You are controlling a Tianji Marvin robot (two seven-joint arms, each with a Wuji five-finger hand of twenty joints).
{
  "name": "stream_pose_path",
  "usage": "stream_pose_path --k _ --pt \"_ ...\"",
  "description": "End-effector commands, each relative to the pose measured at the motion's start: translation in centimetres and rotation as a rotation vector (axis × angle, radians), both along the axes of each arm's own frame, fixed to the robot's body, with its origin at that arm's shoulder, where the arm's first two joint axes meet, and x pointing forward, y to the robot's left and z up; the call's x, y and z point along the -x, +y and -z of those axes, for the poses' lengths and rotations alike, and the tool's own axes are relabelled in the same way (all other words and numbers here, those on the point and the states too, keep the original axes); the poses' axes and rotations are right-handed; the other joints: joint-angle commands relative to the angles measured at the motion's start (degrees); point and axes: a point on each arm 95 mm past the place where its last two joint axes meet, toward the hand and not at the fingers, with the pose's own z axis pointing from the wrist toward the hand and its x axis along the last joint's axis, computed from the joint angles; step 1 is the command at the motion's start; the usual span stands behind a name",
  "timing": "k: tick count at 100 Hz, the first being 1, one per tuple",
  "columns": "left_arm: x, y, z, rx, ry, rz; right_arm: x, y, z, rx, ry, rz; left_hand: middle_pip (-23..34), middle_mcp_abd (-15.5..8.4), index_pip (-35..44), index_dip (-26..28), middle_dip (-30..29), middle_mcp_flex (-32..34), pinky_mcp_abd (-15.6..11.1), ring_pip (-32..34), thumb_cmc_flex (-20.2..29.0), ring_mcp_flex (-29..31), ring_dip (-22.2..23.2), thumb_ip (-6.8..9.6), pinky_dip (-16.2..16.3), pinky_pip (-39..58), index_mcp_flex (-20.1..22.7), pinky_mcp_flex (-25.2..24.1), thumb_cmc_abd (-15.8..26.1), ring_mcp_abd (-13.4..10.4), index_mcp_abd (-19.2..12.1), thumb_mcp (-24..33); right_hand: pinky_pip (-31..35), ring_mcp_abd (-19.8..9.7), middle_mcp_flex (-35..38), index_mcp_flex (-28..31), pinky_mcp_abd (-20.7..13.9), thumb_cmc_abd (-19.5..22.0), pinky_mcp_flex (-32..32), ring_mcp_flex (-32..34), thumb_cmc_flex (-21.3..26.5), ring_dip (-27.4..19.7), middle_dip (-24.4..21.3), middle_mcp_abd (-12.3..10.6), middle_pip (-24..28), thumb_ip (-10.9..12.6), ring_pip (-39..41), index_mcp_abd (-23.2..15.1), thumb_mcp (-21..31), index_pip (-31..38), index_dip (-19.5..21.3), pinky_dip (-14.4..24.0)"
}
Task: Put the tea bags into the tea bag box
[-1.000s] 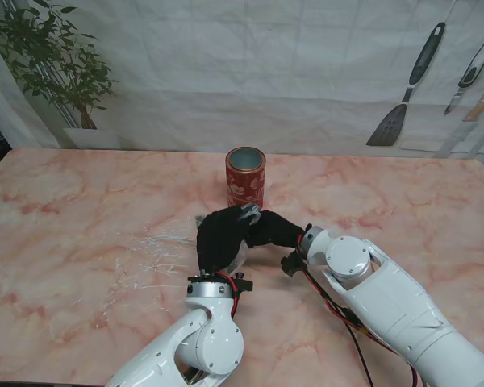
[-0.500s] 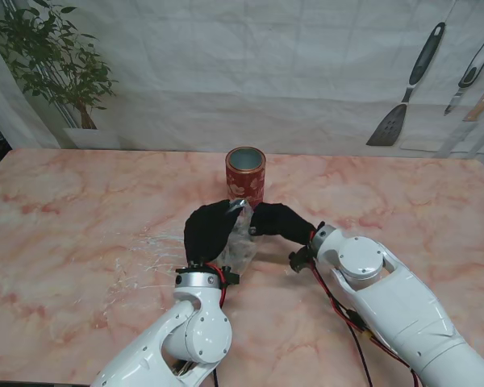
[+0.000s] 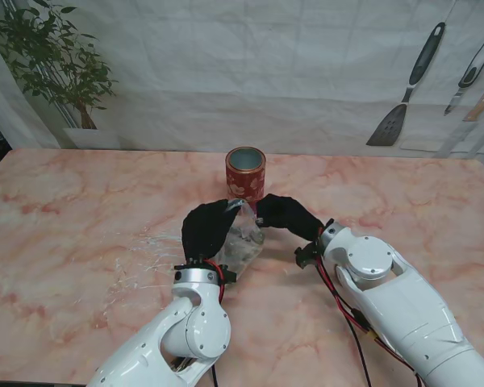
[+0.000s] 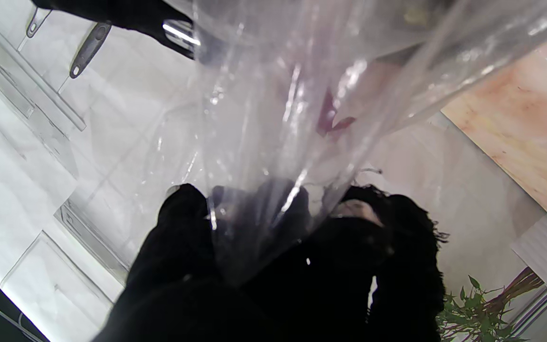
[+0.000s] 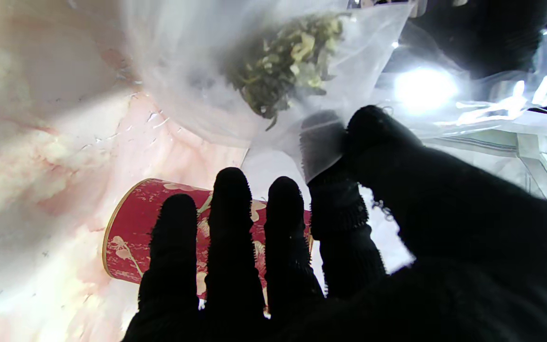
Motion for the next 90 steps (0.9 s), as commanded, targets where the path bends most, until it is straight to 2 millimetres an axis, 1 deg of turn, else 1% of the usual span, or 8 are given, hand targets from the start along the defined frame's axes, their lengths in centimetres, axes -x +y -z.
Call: stream_pose_path --k 1,24,29,31,35,63,90 --pt "-0.4 -0.1 -0.5 0.008 0.000 0.008 0.2 0.1 -0.3 0.002 -0.005 -0.020 0.5 -6.9 4.0 1.0 -0.9 0.1 -2.3 -0.3 4.9 0.7 -0.1 1.14 -0.1 5.6 1.4 0.4 2.7 0.2 0.1 2.1 -0.4 -1.1 -2.0 -0.9 -1.8 1.0 -0.6 -1.2 1.6 -0.7 -0.5 0.1 -0.4 1.6 -0.8 0.2 -0.1 1.1 1.2 -0.3" --pt "-1.0 0.2 -0.7 -0.025 0.023 -0.006 0.3 0.1 -0.9 0.004 -0.017 -0.042 0.3 -7.1 4.0 0.9 -0.9 0.1 -2.4 -0.3 5.0 0.6 0.0 1.13 -0.1 5.6 1.4 0.5 2.8 0.0 0.1 1.8 -1.3 -1.2 -2.8 -2.2 -2.3 2.0 -1.0 -2.1 2.6 -1.1 -1.3 0.5 -0.8 2.7 -1.5 2.5 -0.1 1.1 4.8 -0.3" --pt "-1.2 0.3 -0.6 -0.029 0.030 -0.010 0.4 0.1 -1.1 0.006 -0.023 -0.048 0.3 -7.1 3.9 0.9 -0.9 0.1 -2.4 -0.3 5.0 0.6 0.0 1.14 -0.1 5.6 1.4 0.5 2.8 0.0 0.1 1.8 -1.4 -1.1 -3.2 -2.6 -2.4 2.5 -1.1 -2.4 2.9 -1.2 -1.4 0.7 -0.8 2.8 -1.6 3.0 -0.3 1.0 5.9 -0.2" --pt "-1.2 0.4 -0.6 -0.032 0.033 -0.012 0.4 0.1 -1.2 0.005 -0.025 -0.050 0.3 -7.1 3.9 0.9 -0.8 0.1 -2.4 -0.3 5.0 0.6 0.0 1.14 -0.1 5.6 1.4 0.5 2.8 0.0 0.1 1.7 -1.7 -1.1 -3.4 -2.8 -2.5 2.9 -1.3 -2.7 3.2 -1.2 -1.5 0.9 -0.8 2.9 -1.7 3.3 -0.7 0.7 7.0 -0.2" --pt "-1.4 0.5 -0.6 -0.035 0.038 -0.016 0.4 0.1 -1.5 0.002 -0.030 -0.056 0.2 -7.0 3.9 0.9 -0.8 0.0 -2.4 -0.3 5.0 0.6 0.0 1.15 -0.1 5.6 1.4 0.5 2.8 0.0 0.1 1.7 -1.8 -1.0 -3.5 -3.0 -2.4 3.3 -1.4 -2.8 3.2 -1.3 -1.5 1.0 -0.9 3.0 -1.7 3.7 -0.9 0.7 7.6 -0.1" --pt "-1.9 1.0 -0.8 -0.050 0.056 -0.039 0.7 0.1 -2.7 -0.022 -0.063 -0.050 0.3 -7.1 3.8 0.9 -0.7 0.1 -2.4 -0.3 5.1 0.6 0.0 1.17 -0.1 5.6 1.3 0.4 2.9 0.0 0.1 1.5 -2.1 -0.9 -3.6 -3.2 -2.4 3.7 -1.3 -2.8 3.5 -1.3 -1.7 1.1 -1.1 3.0 -1.8 4.3 -1.2 0.3 9.0 0.1" --pt "-2.2 1.9 -0.7 -0.069 0.080 -0.064 0.6 -0.6 -4.7 -0.005 -0.103 0.010 0.2 -7.1 3.8 1.0 -0.7 0.1 -2.5 -0.4 5.2 0.6 0.0 1.18 -0.1 5.6 1.3 0.4 2.9 0.0 0.1 1.3 -2.0 -0.9 -3.1 -3.2 -2.4 3.7 -1.0 -2.5 3.5 -1.3 -1.8 1.2 -1.1 3.0 -1.7 4.3 -1.3 0.0 9.3 0.4"
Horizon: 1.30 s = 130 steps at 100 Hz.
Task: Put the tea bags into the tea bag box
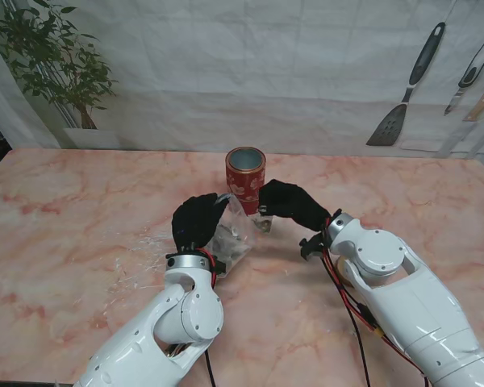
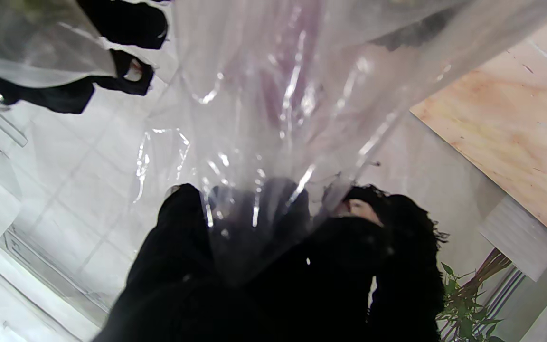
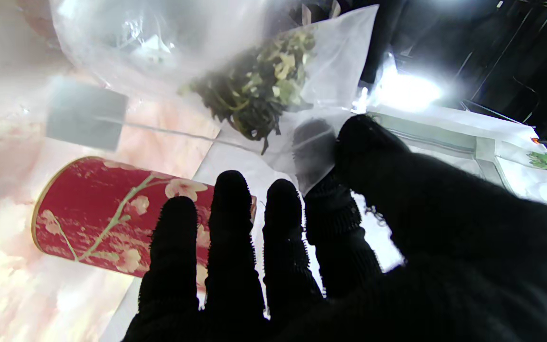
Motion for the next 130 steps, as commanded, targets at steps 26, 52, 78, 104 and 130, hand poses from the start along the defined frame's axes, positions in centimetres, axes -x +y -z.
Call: stream_pose_path --k 26,52,78,104,130 --pt "-0.2 1.0 -0.2 -0.007 0.020 -0.015 -0.4 -0.8 -2.8 0.025 -0.037 0.093 0.2 -7.1 3.8 1.0 -0.7 0.0 -2.4 -0.3 5.3 0.6 0.1 1.21 -0.1 5.5 1.3 0.4 2.9 0.0 0.1 1.2 -0.4 -0.8 -0.4 -0.3 -2.4 1.2 0.1 -0.6 2.0 0.0 -0.3 -0.1 -0.3 2.2 0.1 -0.2 -1.4 -0.1 0.8 0.7" --pt "-0.2 1.7 0.0 -0.009 0.031 -0.028 -1.4 -0.9 -4.2 0.013 -0.045 0.161 0.2 -7.1 3.8 1.0 -0.6 0.1 -2.4 -0.3 5.4 0.6 0.1 1.22 -0.1 5.5 1.3 0.4 2.9 0.0 0.1 1.1 -0.1 -0.7 0.1 -0.1 -2.5 1.1 0.3 -0.1 1.8 0.2 -0.2 -0.1 -0.2 2.1 0.5 -0.3 -1.4 -0.3 0.9 1.0" --pt "0.1 2.3 0.0 -0.009 0.039 -0.046 -2.9 -0.7 -5.0 -0.017 -0.039 0.223 0.2 -6.9 3.8 1.0 -0.6 0.1 -2.3 -0.3 5.5 0.6 0.1 1.22 -0.1 5.5 1.3 0.3 2.9 0.0 0.1 1.1 0.2 -0.8 0.4 -0.1 -2.6 1.0 0.4 0.0 1.7 0.4 0.0 -0.2 -0.1 2.0 0.9 -0.4 -1.2 -0.3 0.8 1.2" --pt "0.3 2.5 0.1 -0.022 0.050 -0.054 -4.7 -0.2 -5.8 -0.046 -0.034 0.274 0.2 -7.0 3.8 1.0 -0.6 0.1 -2.4 -0.4 5.5 0.5 0.1 1.22 -0.1 5.5 1.3 0.3 2.9 0.2 0.1 0.9 0.4 -0.8 0.6 0.0 -2.7 0.9 0.5 0.2 1.4 0.7 0.2 -0.3 0.1 1.9 1.4 -0.6 -1.0 -0.3 0.6 1.3" --pt "0.4 2.6 0.3 -0.025 0.061 -0.054 -6.1 0.6 -6.9 -0.059 -0.039 0.313 0.2 -7.0 3.8 1.0 -0.6 0.2 -2.4 -0.4 5.7 0.5 0.1 1.24 0.0 5.5 1.3 0.3 2.9 0.2 0.1 0.9 0.5 -0.9 0.9 0.2 -2.8 0.6 0.7 0.4 1.3 0.9 0.3 -0.4 0.3 1.7 1.7 -0.7 -0.8 -0.2 0.3 1.4"
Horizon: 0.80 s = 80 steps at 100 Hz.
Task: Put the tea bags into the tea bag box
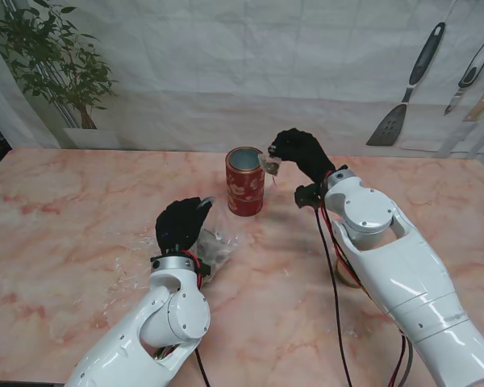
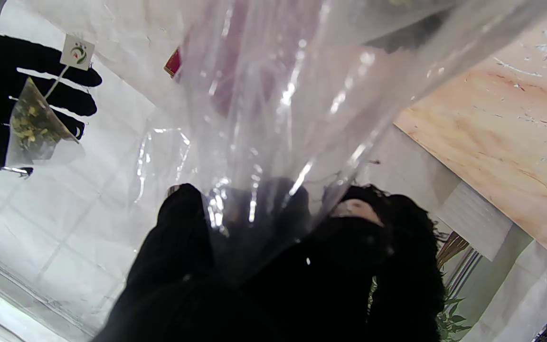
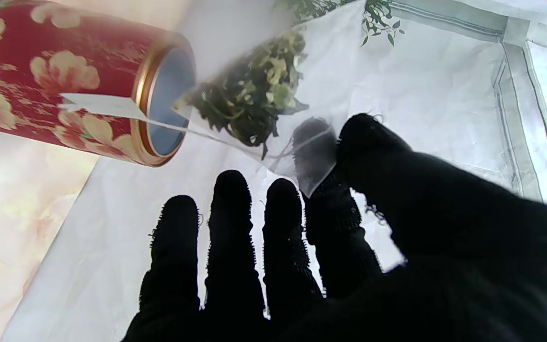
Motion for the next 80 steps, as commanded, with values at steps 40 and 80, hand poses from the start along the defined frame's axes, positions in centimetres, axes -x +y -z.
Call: stream_pose_path --k 40,80 --pt "0.1 0.0 0.1 0.003 0.020 0.008 -2.3 2.3 -1.8 -0.035 -0.028 0.027 0.3 -7.0 3.8 1.0 -0.6 0.1 -2.5 -0.4 5.7 0.5 0.1 1.23 0.0 5.5 1.3 0.3 3.0 0.1 0.1 0.9 0.7 -1.0 1.0 0.4 -2.4 0.4 0.5 0.7 1.0 0.9 0.5 -0.7 0.3 1.3 1.8 -1.1 0.1 0.4 -0.3 0.9" --pt "0.0 0.2 0.2 0.001 0.026 0.008 -4.9 4.3 -1.5 -0.048 -0.009 0.040 0.3 -7.0 3.8 1.0 -0.5 0.1 -2.5 -0.4 5.7 0.6 0.2 1.23 0.1 5.5 1.3 0.3 3.0 0.2 0.1 0.8 0.6 -1.3 1.1 0.4 -2.4 0.4 0.7 0.9 0.7 0.9 0.5 -1.0 0.3 0.9 1.8 -1.7 0.2 0.5 -0.7 0.9"
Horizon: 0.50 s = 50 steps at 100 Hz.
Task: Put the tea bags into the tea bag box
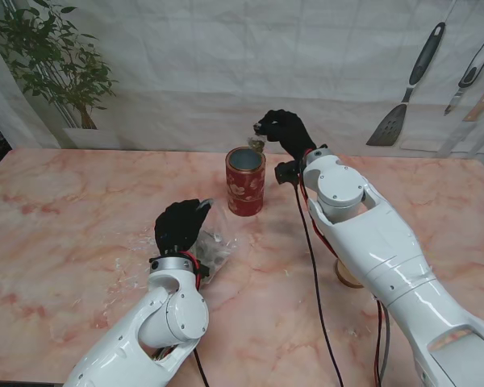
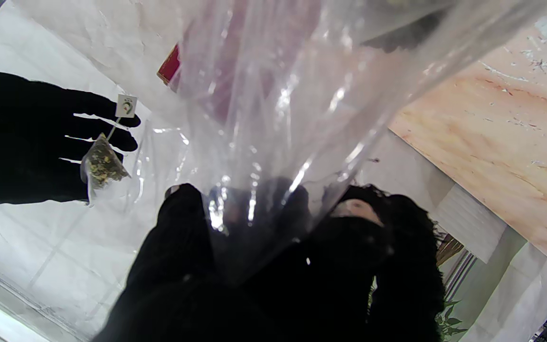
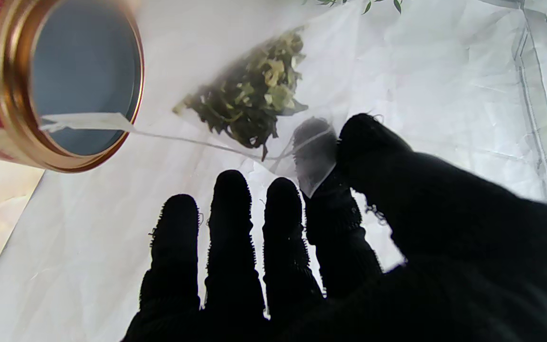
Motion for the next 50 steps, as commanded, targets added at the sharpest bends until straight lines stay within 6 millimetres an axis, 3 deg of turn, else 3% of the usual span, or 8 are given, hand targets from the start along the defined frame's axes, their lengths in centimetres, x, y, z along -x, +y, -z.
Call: stream_pose_path --k 1,29,50 --pt "0.0 -0.1 -0.1 0.005 0.009 0.008 -0.2 1.0 -0.3 -0.017 -0.002 -0.019 0.3 -7.0 3.8 1.0 -0.5 0.1 -2.5 -0.4 5.7 0.6 0.2 1.23 0.1 5.5 1.3 0.3 3.0 0.2 0.1 0.9 0.6 -1.3 0.5 0.4 -2.4 0.5 0.3 0.8 0.7 0.9 0.5 -1.0 0.3 0.9 1.8 -1.5 0.2 0.5 -0.5 0.9" --pt "0.0 0.1 0.0 0.006 0.013 0.006 -1.6 1.9 0.8 0.018 0.059 -0.007 0.3 -7.0 3.8 1.0 -0.5 0.1 -2.5 -0.4 5.8 0.6 0.2 1.23 0.1 5.5 1.3 0.3 3.0 0.2 0.1 0.8 0.6 -1.3 1.0 0.9 -2.4 0.0 0.5 1.2 0.4 1.1 0.7 -1.2 0.6 0.4 2.1 -1.9 0.0 0.3 -1.6 1.0" --pt "-0.1 0.3 0.0 0.006 0.014 0.005 -2.1 2.2 1.8 0.048 0.123 0.019 0.3 -7.1 3.8 1.0 -0.5 0.1 -2.5 -0.4 5.8 0.6 0.2 1.24 0.1 5.5 1.3 0.3 3.0 0.1 0.1 0.7 1.3 -1.1 2.0 1.7 -2.0 -1.8 0.9 2.0 -0.8 1.4 0.9 -1.4 1.4 -0.5 3.0 -2.4 0.8 1.2 -6.1 1.3"
